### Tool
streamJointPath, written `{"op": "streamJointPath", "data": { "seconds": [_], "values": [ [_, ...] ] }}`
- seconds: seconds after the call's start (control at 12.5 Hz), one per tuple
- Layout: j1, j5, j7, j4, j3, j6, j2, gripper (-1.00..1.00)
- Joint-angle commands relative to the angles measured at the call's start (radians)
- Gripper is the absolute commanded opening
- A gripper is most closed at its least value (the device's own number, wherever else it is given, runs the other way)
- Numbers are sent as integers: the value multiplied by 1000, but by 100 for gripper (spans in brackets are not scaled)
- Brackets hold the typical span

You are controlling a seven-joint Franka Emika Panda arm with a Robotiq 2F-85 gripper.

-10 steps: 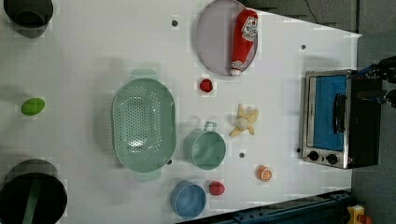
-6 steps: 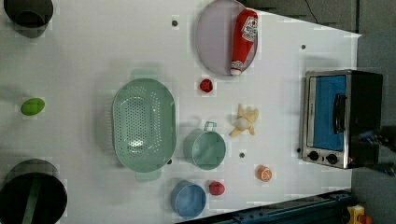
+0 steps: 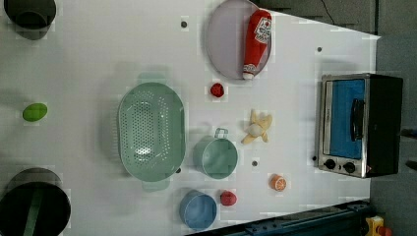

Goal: Pick banana from table and place on oven.

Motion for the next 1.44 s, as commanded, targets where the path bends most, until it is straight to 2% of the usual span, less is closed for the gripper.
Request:
{"op": "streamJointPath", "data": {
  "seconds": [0.08, 0.56, 0.96, 1.44],
  "values": [
    [4, 12, 43, -143, 23, 134, 137, 100],
    [5, 12, 43, -333, 36, 556, 361, 100],
    [7, 12, 44, -317, 61, 712, 583, 100],
    [8, 12, 44, -315, 73, 918, 767, 100]
  ]
}}
